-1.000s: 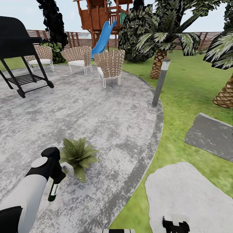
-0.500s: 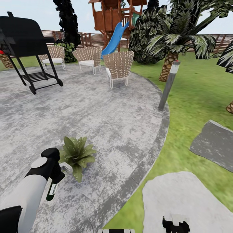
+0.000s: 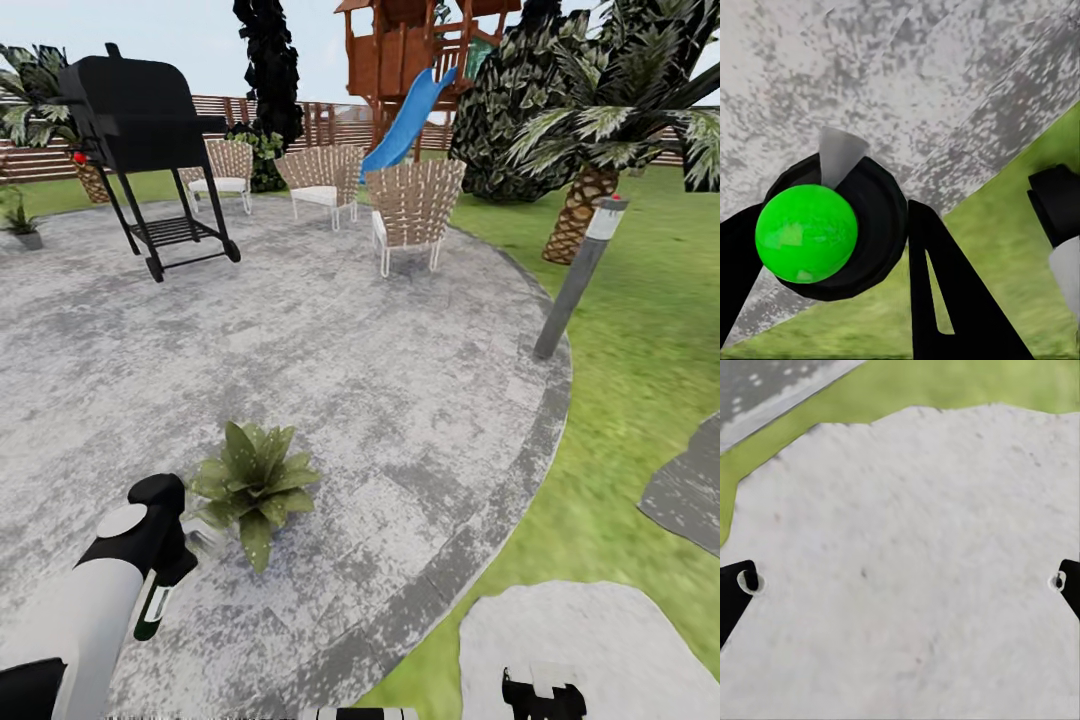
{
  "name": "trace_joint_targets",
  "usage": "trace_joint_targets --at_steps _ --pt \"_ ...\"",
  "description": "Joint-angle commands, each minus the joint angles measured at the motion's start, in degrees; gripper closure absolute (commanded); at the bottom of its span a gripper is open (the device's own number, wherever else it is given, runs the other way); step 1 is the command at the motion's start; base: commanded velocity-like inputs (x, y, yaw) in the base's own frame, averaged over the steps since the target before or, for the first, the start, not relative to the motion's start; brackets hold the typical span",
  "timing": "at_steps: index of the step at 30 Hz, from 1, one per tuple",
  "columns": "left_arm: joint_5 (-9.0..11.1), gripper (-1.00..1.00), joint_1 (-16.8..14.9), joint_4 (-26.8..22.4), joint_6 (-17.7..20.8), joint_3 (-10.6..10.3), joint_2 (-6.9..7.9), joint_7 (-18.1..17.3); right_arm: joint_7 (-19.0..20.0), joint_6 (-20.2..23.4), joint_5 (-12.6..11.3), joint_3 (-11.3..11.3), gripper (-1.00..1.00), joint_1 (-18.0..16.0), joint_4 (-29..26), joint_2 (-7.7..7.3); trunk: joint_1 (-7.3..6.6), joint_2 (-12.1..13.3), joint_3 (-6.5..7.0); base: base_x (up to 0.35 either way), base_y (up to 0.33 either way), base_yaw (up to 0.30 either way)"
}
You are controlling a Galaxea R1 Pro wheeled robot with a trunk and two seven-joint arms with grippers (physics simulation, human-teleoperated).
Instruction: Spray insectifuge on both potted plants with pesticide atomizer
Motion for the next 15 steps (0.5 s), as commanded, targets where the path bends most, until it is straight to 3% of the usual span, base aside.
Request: trace_joint_targets --at_steps 1,3,7,15 --pt "-0.4 1.0 0.56 -0.04 0.53 0.18 -0.18 0.47 -0.22 -0.12 0.58 -0.32 -1.0 -0.03 0.05 0.0 -0.01 -0.02 -0.04 0.001 0.0 0.237" --pt "-0.11 1.0 0.76 -0.04 0.56 0.25 -0.41 2.13 -0.16 -0.12 0.58 -0.32 -1.0 -0.03 0.05 0.0 -0.01 -0.02 -0.04 0.0 0.0 0.125" --pt "3.62 1.0 0.83 -0.32 0.59 0.29 -0.47 2.94 -0.08 -0.12 0.65 -0.32 -1.0 -0.03 0.13 -0.07 -0.01 -0.02 -0.04 0.002 -0.002 0.021" --pt "4.64 1.0 0.84 -0.43 1.13 0.29 -0.53 3.18 -0.06 -0.08 0.59 -0.32 -1.0 -0.03 0.06 -0.09 -0.01 -0.02 -0.04 0.137 -0.184 0.001"
